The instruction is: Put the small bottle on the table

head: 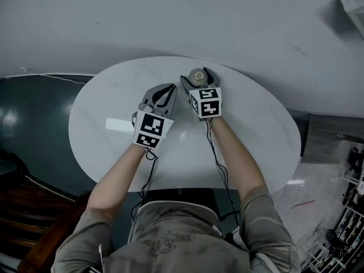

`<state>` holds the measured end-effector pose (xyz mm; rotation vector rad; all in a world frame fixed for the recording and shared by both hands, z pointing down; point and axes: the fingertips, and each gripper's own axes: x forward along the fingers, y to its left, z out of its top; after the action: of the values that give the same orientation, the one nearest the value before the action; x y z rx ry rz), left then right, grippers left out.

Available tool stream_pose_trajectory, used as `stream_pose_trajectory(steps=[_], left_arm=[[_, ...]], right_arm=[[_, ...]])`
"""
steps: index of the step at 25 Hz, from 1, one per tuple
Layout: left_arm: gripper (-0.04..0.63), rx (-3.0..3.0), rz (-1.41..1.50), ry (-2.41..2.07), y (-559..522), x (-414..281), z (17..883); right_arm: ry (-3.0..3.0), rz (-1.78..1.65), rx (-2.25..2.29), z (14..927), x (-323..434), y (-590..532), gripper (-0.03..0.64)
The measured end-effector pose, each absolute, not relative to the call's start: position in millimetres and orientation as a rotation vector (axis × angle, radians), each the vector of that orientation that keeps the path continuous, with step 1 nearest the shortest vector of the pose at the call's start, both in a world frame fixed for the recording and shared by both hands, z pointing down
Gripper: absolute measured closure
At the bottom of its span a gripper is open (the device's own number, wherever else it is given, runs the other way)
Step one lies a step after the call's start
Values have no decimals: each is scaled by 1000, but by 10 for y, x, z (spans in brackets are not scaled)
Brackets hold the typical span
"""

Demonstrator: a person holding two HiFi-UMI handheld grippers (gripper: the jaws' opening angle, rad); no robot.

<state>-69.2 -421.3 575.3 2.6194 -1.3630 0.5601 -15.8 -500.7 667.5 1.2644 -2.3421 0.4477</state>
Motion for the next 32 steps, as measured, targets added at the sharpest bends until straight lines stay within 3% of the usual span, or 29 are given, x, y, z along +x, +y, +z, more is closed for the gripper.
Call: stream_pose_trajectory(steps=[9,20,23,32], left_arm=[[572,2631,557,-1387,-4076,-626,5419],[572,2700,500,-1460,-3887,-573,4631],[572,2745,493,-1494,-3841,-540,4344],[572,2860,465,-1531,-3615,-440,3576]], right_arm=[[-2321,401,1269,6227,-35,-4794,273],[-2449,313,1332,5016,251,-4385,284],[-2460,255,1410,4664,398,-4295,389],[-2560,167,1559,3594,715,-3899,501]])
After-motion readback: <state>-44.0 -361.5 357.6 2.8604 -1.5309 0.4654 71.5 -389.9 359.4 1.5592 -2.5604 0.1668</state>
